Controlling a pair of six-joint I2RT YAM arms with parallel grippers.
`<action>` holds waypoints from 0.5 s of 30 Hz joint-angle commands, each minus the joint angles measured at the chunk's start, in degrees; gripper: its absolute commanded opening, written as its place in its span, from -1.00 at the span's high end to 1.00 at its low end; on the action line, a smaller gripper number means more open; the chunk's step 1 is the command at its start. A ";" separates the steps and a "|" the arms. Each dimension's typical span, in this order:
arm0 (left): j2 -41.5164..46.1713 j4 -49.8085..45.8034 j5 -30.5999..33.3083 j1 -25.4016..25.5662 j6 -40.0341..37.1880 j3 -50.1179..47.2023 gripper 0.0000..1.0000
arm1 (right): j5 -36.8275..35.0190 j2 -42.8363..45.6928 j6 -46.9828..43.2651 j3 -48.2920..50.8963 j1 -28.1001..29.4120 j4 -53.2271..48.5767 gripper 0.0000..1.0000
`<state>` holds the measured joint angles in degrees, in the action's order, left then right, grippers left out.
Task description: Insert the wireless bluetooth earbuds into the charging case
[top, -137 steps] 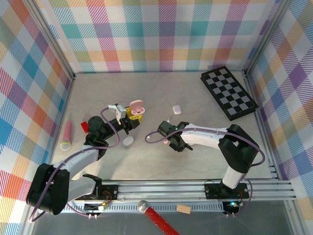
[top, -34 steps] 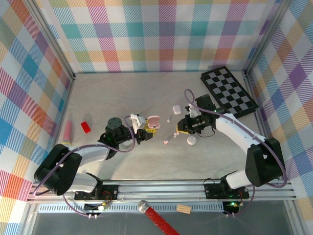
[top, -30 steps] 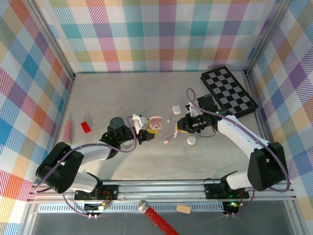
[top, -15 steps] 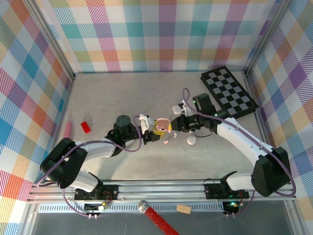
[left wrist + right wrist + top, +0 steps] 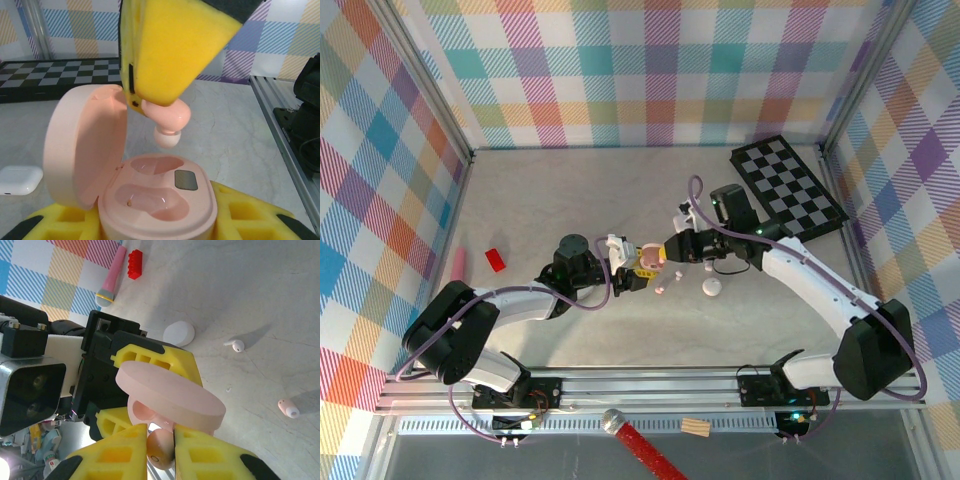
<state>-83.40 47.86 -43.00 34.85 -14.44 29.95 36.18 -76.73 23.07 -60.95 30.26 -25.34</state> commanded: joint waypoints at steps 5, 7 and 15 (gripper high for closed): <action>-0.04 0.85 -2.32 0.56 -0.13 1.71 0.25 | 0.47 -1.57 -1.81 -1.45 0.41 1.47 0.65; -0.15 1.44 -1.93 0.57 0.32 1.75 0.25 | 0.90 -1.97 -1.98 -1.50 0.50 1.24 0.65; -0.80 3.72 -1.09 0.57 2.56 1.95 0.25 | 0.83 -3.07 -2.58 -1.28 0.50 0.60 0.65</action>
<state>-83.94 47.79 -42.39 34.85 -12.69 30.20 36.25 -78.87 21.98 -61.19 30.35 -25.32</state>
